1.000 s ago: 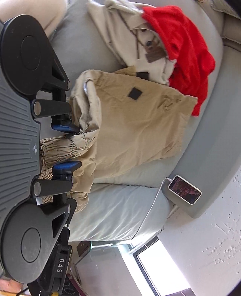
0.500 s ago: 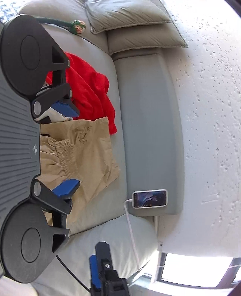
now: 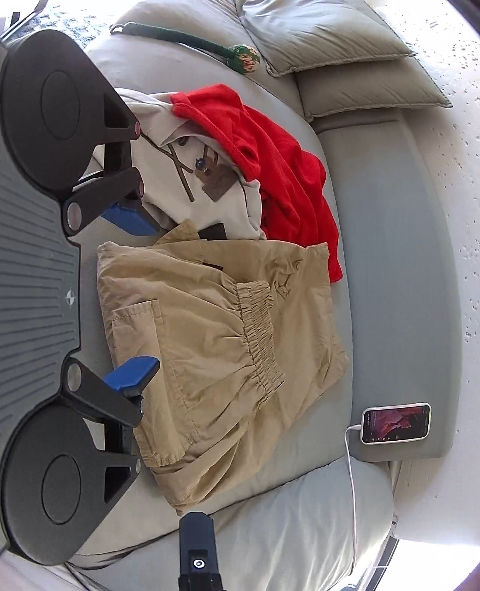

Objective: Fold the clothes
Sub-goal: 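Open both grippers and release the folded cuffs, then close both grippers on the folded edge near the elastic waistband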

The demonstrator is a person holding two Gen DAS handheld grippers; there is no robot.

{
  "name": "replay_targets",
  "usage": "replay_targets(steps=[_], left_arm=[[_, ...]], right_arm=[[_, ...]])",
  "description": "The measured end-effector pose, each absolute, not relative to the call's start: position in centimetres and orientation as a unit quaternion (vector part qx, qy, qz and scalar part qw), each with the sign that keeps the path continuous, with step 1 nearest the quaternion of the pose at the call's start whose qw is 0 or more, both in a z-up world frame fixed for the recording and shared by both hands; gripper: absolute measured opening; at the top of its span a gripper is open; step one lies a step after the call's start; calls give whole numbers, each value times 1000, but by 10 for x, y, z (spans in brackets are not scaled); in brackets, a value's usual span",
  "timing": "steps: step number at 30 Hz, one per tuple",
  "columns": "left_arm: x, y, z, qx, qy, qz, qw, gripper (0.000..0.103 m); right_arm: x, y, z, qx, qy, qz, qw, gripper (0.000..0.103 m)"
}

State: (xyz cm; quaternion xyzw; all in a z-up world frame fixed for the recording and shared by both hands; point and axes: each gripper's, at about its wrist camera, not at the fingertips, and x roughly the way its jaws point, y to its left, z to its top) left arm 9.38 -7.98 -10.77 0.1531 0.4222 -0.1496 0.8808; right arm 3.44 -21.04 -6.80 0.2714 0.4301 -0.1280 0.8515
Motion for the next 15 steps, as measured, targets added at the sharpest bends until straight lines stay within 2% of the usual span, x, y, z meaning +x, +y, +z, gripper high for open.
replay_targets(steps=[8, 12, 13, 14, 15], left_arm=[[79, -67, -119, 147, 389, -165, 894, 74], [78, -44, -125, 119, 407, -163, 891, 74], [80, -36, -127, 109, 414, -159, 890, 71], [83, -29, -130, 100, 422, -155, 888, 61], [88, -21, -133, 91, 431, -152, 885, 40]], right_arm=[[37, -209, -101, 235, 441, -137, 855, 54], [36, -207, -103, 225, 441, -119, 861, 54], [36, -207, -103, 222, 442, -118, 861, 54], [34, -209, -104, 221, 441, -118, 862, 54], [32, -212, -105, 222, 440, -121, 862, 52]])
